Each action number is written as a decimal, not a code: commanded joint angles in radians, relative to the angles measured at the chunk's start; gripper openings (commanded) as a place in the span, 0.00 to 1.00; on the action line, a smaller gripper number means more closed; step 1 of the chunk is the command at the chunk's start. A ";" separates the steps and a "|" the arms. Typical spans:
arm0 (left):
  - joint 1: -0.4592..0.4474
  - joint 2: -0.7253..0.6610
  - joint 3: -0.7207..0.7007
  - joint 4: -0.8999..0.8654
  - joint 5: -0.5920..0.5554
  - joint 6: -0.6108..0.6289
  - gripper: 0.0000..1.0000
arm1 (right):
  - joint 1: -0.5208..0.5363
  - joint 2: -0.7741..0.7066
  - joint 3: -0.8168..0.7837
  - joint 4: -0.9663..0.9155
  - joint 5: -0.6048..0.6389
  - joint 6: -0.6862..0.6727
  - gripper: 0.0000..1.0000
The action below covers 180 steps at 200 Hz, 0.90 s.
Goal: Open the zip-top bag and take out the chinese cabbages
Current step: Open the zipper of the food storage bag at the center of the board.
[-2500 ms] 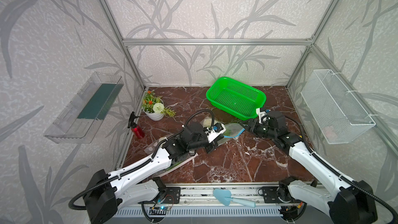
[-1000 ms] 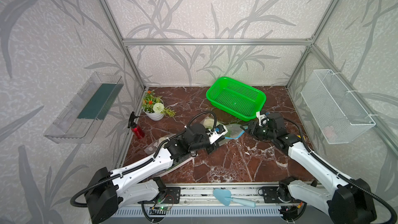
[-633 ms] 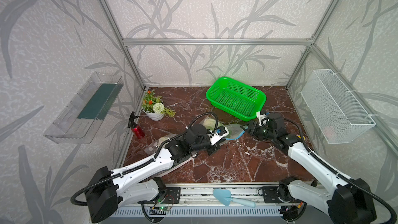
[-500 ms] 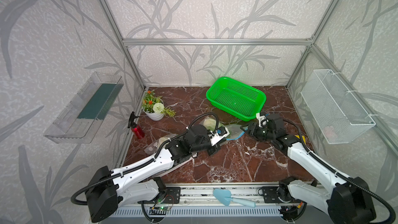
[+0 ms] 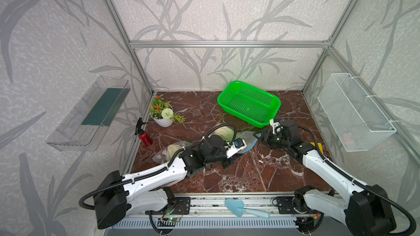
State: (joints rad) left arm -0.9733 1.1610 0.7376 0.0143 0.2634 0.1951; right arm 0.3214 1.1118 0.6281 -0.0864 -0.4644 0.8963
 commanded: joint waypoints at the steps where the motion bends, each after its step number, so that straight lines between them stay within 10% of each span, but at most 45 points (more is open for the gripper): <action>1: -0.004 -0.021 0.006 -0.013 -0.045 -0.004 0.40 | -0.004 -0.019 0.003 -0.053 0.009 -0.023 0.57; 27: -0.004 -0.064 0.013 -0.031 -0.085 0.000 0.84 | -0.004 -0.046 0.010 -0.136 0.069 -0.066 0.63; 122: 0.003 0.147 0.253 -0.189 -0.067 -0.109 0.87 | -0.003 -0.015 -0.040 -0.037 -0.034 -0.092 0.61; 180: 0.008 0.375 0.421 -0.349 -0.005 -0.164 0.70 | -0.002 -0.014 -0.096 0.091 -0.043 -0.024 0.61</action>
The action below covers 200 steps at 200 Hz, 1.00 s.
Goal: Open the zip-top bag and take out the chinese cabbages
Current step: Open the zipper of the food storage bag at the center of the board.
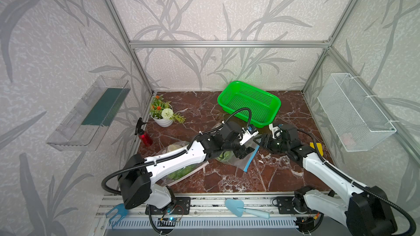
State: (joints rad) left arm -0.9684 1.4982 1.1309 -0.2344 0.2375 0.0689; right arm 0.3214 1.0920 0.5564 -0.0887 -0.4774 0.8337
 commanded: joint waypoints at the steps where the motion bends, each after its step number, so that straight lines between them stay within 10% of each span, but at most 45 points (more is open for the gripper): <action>1: 0.004 0.039 0.027 -0.100 0.019 -0.039 0.70 | -0.002 0.006 -0.024 0.095 -0.031 0.040 0.61; 104: 0.004 0.021 0.008 -0.060 -0.125 -0.065 0.70 | -0.005 -0.113 0.026 -0.104 0.020 0.019 0.74; 200: 0.004 -0.005 -0.013 -0.033 -0.168 -0.057 0.71 | 0.001 -0.046 -0.038 0.093 -0.064 0.124 0.67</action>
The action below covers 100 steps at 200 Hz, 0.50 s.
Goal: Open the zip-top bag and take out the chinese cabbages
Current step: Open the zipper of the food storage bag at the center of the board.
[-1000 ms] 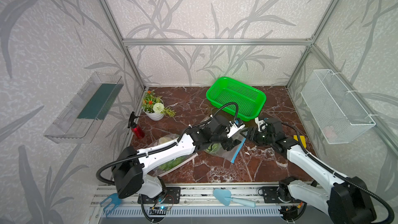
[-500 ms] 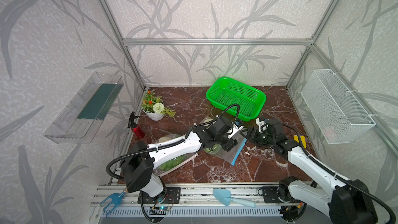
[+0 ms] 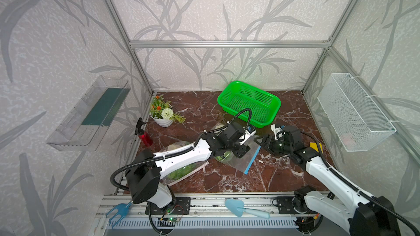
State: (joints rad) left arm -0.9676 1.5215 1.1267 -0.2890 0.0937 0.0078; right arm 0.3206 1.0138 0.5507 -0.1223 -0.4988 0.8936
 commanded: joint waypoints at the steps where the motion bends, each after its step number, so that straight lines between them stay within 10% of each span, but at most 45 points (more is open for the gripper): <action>1: 0.003 -0.028 -0.009 0.022 -0.025 0.004 0.71 | 0.003 0.035 -0.033 0.132 -0.044 0.065 0.67; 55: 0.001 -0.020 -0.009 0.010 0.000 0.008 0.71 | 0.026 0.034 -0.030 0.157 -0.021 0.098 0.54; 100: 0.001 -0.019 0.019 -0.020 0.032 0.010 0.71 | 0.028 0.069 -0.071 0.233 -0.021 0.154 0.22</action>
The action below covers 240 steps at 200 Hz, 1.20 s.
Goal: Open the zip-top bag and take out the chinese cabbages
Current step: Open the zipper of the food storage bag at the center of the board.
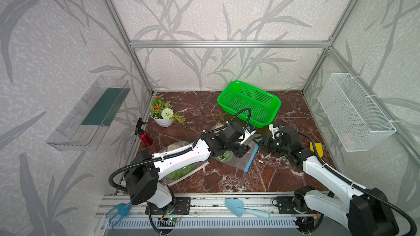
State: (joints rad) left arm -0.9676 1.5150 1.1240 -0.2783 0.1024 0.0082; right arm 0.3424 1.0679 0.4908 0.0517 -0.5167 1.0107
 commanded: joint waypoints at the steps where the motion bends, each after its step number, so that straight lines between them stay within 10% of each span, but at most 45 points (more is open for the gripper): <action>1: 0.002 -0.013 0.023 -0.032 0.024 0.009 0.71 | 0.006 0.015 -0.011 0.061 -0.003 0.038 0.21; 29: -0.006 0.001 0.069 -0.091 0.043 -0.008 0.70 | 0.009 -0.015 0.001 0.110 0.008 0.063 0.00; 96: -0.028 0.058 0.199 -0.203 0.086 -0.099 0.57 | 0.114 -0.081 0.066 0.087 0.101 0.088 0.00; 240: -0.112 0.149 0.346 -0.397 -0.297 -0.232 0.31 | 0.209 -0.102 0.180 -0.002 0.288 0.128 0.00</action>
State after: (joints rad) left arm -1.0672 1.6516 1.4368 -0.6231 -0.0872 -0.1844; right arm 0.5282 0.9958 0.6346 0.0738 -0.2935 1.1198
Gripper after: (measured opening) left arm 0.306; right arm 0.045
